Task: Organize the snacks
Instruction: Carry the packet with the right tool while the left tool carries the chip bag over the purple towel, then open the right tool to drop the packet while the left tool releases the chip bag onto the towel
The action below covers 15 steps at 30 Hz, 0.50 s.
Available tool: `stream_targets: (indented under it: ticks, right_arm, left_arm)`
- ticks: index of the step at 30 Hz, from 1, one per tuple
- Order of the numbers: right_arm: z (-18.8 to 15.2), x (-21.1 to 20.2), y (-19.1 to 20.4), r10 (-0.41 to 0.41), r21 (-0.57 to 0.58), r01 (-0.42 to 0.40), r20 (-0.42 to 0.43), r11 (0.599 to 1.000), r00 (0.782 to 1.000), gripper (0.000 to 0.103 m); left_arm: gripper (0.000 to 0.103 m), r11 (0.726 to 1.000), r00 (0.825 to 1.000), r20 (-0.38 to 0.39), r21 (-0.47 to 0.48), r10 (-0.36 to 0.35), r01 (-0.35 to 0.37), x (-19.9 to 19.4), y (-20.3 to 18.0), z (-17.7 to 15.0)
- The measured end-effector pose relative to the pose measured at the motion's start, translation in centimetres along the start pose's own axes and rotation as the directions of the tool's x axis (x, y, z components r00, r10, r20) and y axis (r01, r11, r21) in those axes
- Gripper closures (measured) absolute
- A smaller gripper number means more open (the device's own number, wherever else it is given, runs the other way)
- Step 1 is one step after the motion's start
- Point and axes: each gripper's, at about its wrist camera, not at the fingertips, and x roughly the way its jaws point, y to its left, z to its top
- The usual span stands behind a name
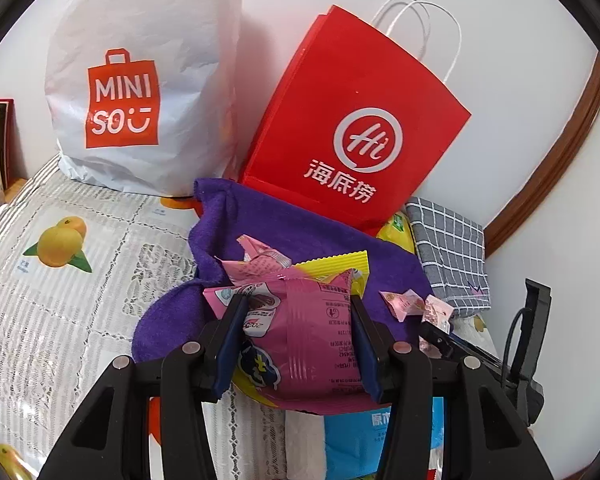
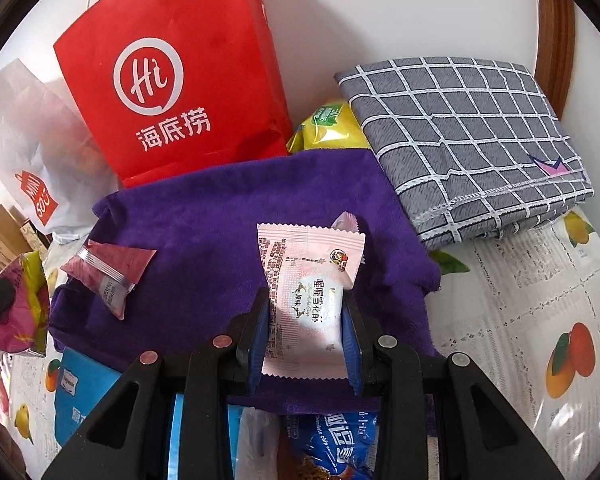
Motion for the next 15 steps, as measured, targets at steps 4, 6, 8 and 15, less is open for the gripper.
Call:
stream_targets:
  ticks: [4,6,8,15]
  right_arm:
    - [0.0,0.1,-0.1,-0.006,0.002,0.006,-0.003,1.0,1.0,0.069]
    - [0.0,0.1,-0.3,-0.004,0.009,0.004,0.001,1.0,1.0,0.069]
    - [0.0,0.4,-0.4,-0.008,0.008,0.008,-0.009,1.0,1.0,0.064]
    - [0.5,-0.4,-0.8,0.015,0.027,-0.015,0.006,1.0,1.0,0.05]
  left_arm:
    - [0.056,1.0,1.0,0.007,-0.004,0.023,-0.023,0.4,0.1,0.4]
    - [0.056,1.0,1.0,-0.001,-0.012,0.024,-0.024,0.9,-0.1,0.8]
    - [0.056,1.0,1.0,-0.009,-0.01,0.024,-0.024,1.5,-0.5,0.9]
    - [0.056,0.998,0.996,-0.065,0.027,0.06,-0.058,5.2,-2.3,1.1]
